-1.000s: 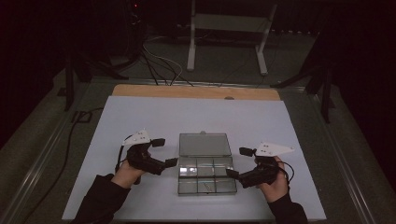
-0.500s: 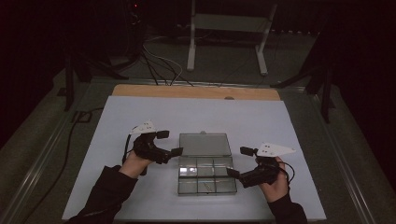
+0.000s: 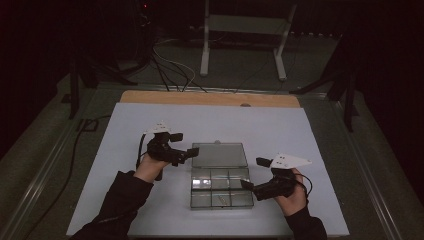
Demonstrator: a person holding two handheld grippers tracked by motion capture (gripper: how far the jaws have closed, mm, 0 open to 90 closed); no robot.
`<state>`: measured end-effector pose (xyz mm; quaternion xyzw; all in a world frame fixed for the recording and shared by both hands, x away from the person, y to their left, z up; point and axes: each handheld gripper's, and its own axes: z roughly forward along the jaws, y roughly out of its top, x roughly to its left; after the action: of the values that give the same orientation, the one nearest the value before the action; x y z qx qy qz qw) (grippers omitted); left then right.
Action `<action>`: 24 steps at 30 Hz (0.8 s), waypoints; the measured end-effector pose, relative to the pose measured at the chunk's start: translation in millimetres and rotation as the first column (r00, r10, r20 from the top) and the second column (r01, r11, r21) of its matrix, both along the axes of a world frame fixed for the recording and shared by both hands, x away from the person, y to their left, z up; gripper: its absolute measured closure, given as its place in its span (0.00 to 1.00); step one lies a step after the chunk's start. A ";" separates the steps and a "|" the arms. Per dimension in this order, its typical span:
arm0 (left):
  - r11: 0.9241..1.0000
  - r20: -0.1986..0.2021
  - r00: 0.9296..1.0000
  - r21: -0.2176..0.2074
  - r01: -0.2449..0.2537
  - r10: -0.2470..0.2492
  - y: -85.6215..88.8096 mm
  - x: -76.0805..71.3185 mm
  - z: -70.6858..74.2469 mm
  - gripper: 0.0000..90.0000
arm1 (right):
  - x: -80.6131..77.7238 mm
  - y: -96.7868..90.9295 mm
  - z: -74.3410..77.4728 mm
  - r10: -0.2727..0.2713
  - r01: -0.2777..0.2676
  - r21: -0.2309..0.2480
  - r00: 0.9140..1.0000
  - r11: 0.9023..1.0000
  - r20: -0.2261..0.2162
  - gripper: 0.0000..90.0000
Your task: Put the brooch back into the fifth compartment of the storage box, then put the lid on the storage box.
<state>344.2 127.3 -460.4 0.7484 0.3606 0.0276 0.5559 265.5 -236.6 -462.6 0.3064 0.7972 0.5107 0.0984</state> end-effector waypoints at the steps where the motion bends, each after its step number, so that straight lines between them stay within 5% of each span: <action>1: 1.000 -0.005 1.000 -0.001 -0.001 0.001 -1.1 1.2 -0.6 0.01 | 0.2 -0.1 -0.1 -0.001 0.001 0.002 1.000 1.000 0.001 0.00; 10: 1.000 -0.065 0.998 -0.009 -0.022 0.021 -7.8 9.2 -7.9 0.01 | 1.2 -2.4 0.4 -0.005 0.005 0.016 1.000 1.000 0.004 0.00; 24: 0.998 -0.185 0.981 -0.013 -0.069 0.066 -6.9 19.6 -23.5 0.01 | 3.9 -1.0 -1.8 0.002 -0.002 0.009 1.000 1.000 0.001 0.00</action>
<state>363.8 120.5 -483.9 0.7297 0.4360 -0.0266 0.5260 269.4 -237.6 -464.4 0.3059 0.7952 0.5144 0.0970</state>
